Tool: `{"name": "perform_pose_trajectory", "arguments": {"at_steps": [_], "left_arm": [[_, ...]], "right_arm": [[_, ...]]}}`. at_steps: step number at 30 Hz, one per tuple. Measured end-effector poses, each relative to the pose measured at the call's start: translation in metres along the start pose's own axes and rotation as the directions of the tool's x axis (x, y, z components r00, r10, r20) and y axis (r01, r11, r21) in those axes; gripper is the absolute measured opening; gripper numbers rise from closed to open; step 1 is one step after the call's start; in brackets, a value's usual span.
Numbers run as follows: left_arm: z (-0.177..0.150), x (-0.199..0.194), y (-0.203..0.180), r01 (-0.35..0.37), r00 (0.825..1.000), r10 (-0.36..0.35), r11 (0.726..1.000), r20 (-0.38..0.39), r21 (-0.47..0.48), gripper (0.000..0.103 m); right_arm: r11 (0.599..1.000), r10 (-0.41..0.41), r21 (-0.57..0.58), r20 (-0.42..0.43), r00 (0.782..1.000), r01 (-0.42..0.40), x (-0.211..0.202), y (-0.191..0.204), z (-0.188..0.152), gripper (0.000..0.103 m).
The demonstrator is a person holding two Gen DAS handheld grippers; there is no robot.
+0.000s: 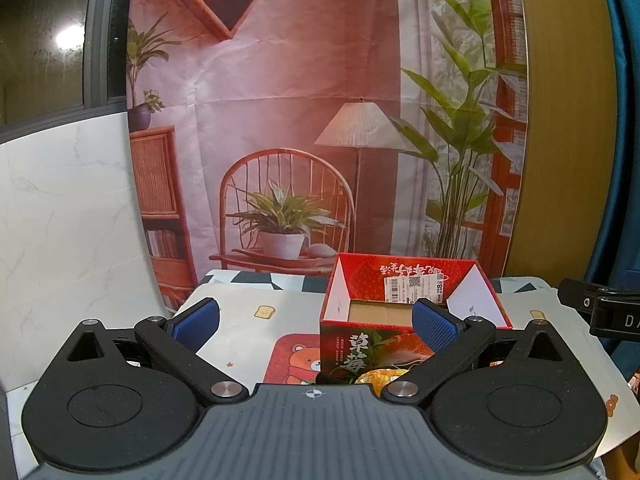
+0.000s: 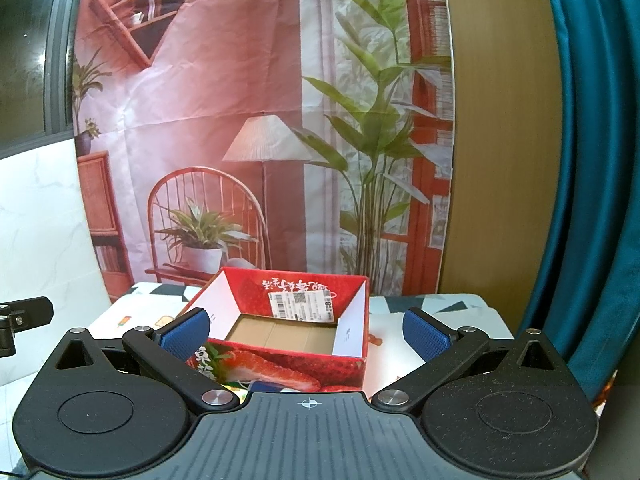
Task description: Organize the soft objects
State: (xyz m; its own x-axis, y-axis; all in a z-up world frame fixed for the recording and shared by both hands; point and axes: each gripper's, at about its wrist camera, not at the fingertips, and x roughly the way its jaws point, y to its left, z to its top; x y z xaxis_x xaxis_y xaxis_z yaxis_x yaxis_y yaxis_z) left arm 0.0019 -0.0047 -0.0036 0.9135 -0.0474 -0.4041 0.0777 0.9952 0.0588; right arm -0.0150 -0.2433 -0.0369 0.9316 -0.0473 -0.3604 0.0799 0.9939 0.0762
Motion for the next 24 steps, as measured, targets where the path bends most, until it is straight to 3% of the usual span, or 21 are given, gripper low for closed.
{"name": "perform_pose_trajectory", "arguments": {"at_steps": [24], "left_arm": [[-0.0025, -0.0004, -0.0003, -0.001, 1.0, 0.001, 1.0, 0.002, -0.001, 0.103]], "right_arm": [[1.0, 0.0, 0.001, -0.002, 1.0, 0.0, 0.0008, -0.0008, 0.0004, 0.103]]}}
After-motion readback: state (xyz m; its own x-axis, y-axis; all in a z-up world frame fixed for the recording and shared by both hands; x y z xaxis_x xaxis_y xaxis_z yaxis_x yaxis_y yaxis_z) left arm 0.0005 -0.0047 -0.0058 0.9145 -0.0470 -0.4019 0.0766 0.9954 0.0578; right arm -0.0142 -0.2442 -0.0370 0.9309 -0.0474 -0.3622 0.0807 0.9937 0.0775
